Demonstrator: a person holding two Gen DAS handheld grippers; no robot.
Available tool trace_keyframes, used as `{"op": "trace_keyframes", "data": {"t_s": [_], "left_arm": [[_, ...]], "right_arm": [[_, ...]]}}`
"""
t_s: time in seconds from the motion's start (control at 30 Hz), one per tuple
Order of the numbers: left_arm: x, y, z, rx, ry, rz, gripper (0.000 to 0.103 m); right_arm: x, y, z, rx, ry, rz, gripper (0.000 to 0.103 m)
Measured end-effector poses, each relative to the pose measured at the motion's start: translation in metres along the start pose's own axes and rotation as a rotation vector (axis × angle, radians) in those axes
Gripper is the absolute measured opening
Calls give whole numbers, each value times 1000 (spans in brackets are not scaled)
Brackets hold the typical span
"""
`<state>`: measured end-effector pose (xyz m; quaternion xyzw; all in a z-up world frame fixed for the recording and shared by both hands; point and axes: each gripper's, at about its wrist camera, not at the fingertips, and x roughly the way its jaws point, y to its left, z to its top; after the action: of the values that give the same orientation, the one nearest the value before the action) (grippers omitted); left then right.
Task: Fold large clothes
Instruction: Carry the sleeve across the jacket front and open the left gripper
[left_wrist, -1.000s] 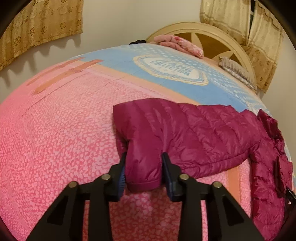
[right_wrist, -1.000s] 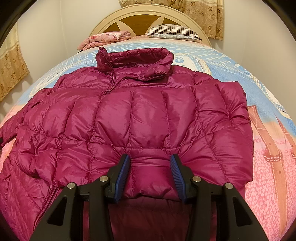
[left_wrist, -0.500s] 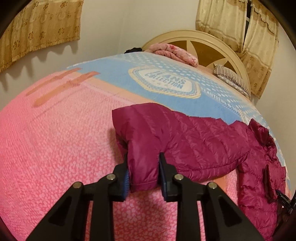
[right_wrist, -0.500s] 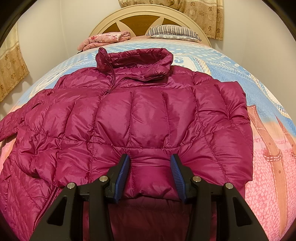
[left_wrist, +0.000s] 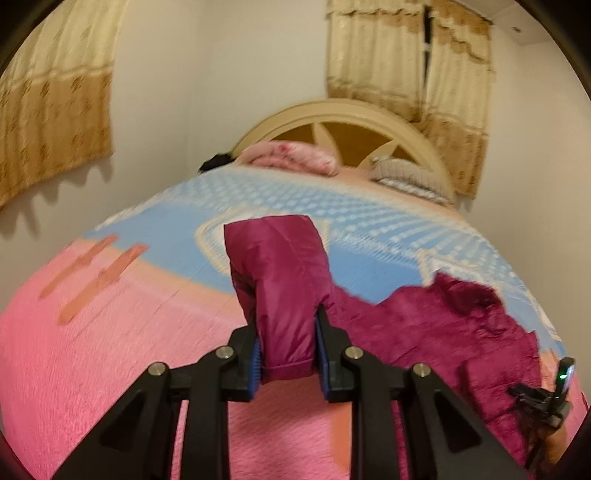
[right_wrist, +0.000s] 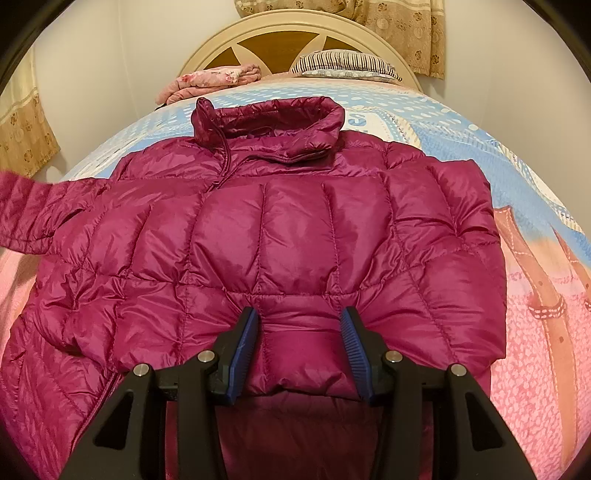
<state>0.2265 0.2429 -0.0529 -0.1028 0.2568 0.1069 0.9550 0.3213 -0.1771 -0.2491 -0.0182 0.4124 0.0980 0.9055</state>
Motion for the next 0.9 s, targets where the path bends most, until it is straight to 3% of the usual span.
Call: {"op": "trace_keyframes", "data": {"t_s": [0.23,0.47,0.67,0.9], "left_arm": [[-17,-61,18,85,-54,-113,25],[-17,-133,16,221,-55,-220,25],[-8,-189,-9,386,-62,-193,25],[10,-255,-65,585,-49,-177,25]], "right_arm": [[1,-2,0,10,-4,13,50],[0,-3,-1,19,-8,28,52],[-1,-5,-2,43,-15,64,56],[-2,-8,-2,62,-22,97,61]]}}
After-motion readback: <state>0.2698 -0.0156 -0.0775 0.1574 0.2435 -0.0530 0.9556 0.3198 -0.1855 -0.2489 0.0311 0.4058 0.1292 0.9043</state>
